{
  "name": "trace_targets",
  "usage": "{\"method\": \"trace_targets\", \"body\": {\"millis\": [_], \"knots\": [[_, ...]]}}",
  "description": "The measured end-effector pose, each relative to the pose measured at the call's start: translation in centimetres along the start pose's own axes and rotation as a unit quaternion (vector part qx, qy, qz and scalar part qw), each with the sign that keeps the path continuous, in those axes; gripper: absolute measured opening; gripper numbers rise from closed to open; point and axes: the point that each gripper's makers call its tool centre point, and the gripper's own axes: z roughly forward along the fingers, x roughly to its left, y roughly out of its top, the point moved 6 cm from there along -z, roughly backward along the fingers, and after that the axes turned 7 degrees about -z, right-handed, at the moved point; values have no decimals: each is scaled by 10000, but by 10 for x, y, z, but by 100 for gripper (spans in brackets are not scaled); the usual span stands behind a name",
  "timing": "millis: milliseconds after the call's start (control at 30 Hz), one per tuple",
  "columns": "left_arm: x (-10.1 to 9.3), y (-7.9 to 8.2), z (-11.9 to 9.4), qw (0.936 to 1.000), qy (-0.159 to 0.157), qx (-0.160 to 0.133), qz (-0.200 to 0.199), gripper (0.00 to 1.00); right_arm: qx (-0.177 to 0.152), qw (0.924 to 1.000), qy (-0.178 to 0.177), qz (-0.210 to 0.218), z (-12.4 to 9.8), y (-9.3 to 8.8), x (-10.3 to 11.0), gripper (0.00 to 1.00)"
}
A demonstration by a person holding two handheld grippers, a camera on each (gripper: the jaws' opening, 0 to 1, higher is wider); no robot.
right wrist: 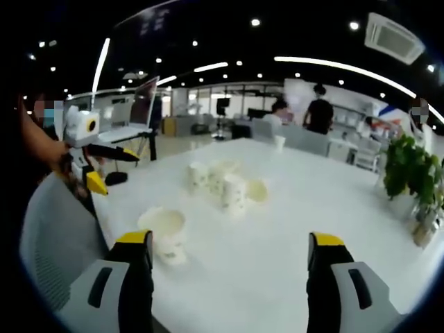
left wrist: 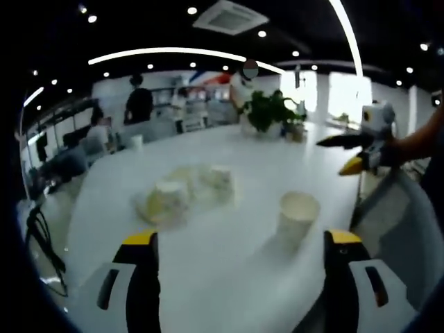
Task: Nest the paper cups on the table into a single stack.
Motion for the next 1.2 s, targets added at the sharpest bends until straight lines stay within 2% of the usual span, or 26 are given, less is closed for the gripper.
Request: {"method": "trace_targets", "body": {"millis": [133,367,500,567,667,800,900,1067,1200], "knots": [[-5,-1,2,10000,-34,49,48,96,4,10000,12,-16,0,0,0,91],[-12,3,-6,9997,-19,-63,-229,96,-30,10000,-49,25,-2,1,-3,91],[-16,-4,-6,10000,-19,-48,-67,95,-48,10000,-61,41,-2,1,-4,91],[-14,-5,-6,9999,-46,-19,-127,95,-61,10000,-61,45,-3,1,-5,91],[-11,2,-11,9996,-80,-250,-93,96,-51,9999,-75,-53,-4,2,-8,91],[-8,0,-12,9998,-38,-137,-152,96,-7,9999,-126,-42,-3,-3,-16,91],[-10,4,-12,9996,-62,-249,-88,96,-2,9999,-160,-36,-1,-3,-19,91],[-12,1,-7,9997,-17,-232,-73,95,4,9999,-137,-79,5,-4,-20,91],[-15,-2,-4,9998,-113,-174,-26,96,49,9997,-145,-213,10,-8,-30,92]]}}
